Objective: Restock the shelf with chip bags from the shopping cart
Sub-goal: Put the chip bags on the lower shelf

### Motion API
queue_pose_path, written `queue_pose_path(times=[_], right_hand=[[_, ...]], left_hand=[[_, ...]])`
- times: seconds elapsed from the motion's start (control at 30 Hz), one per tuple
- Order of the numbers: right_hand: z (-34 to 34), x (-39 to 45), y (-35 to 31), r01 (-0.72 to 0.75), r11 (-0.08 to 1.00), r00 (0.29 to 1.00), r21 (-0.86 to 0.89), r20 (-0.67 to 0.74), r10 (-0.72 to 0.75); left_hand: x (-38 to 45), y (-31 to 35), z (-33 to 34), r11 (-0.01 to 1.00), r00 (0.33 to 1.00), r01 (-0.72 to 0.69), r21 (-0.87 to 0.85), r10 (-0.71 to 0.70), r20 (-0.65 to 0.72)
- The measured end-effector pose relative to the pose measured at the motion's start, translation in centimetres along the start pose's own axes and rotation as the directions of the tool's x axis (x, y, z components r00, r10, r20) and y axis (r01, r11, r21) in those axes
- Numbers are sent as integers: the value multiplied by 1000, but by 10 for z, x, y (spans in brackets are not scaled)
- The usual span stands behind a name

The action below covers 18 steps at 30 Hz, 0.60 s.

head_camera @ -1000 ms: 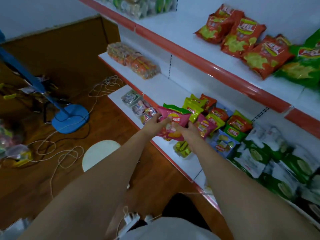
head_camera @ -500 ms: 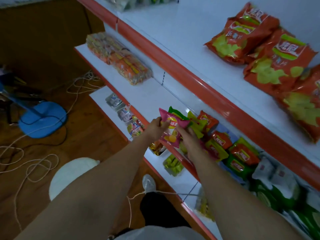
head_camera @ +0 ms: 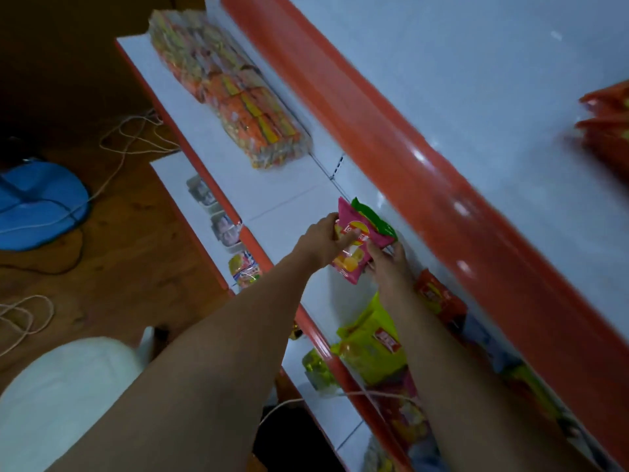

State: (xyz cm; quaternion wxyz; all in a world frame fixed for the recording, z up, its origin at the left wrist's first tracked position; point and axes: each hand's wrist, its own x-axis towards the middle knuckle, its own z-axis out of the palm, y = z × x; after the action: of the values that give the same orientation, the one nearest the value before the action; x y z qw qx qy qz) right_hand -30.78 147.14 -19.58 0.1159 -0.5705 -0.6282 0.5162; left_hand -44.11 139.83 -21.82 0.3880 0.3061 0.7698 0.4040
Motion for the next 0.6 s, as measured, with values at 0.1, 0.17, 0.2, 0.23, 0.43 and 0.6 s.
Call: queue_pose_path(times=[0.1, 0.17, 0.2, 0.23, 0.43, 0.6], right_hand=[[-4, 5, 11, -17, 994, 999, -104, -49, 12], [-16, -1, 17, -33, 981, 990, -189, -143, 6], [-23, -8, 16, -44, 973, 979, -227, -204, -3], [-30, -14, 16, -55, 964, 963, -261, -269, -18], [-55, -60, 1, 50, 899, 885, -436, -398, -242], [-28, -117, -3, 173, 806, 895, -567, -251, -369]], left_hand=[[32, -24, 42, 1000, 997, -10, -3, 11, 73], [38, -30, 76, 1000, 987, 23, -21, -19, 157], [39, -29, 91, 1000, 982, 28, -12, -25, 187], [39, -26, 101, 1000, 979, 27, 6, -28, 204], [-3, 4, 59, 981, 996, 28, 191, -42, 73], [-110, -8, -32, 963, 986, 116, 243, -82, -144]])
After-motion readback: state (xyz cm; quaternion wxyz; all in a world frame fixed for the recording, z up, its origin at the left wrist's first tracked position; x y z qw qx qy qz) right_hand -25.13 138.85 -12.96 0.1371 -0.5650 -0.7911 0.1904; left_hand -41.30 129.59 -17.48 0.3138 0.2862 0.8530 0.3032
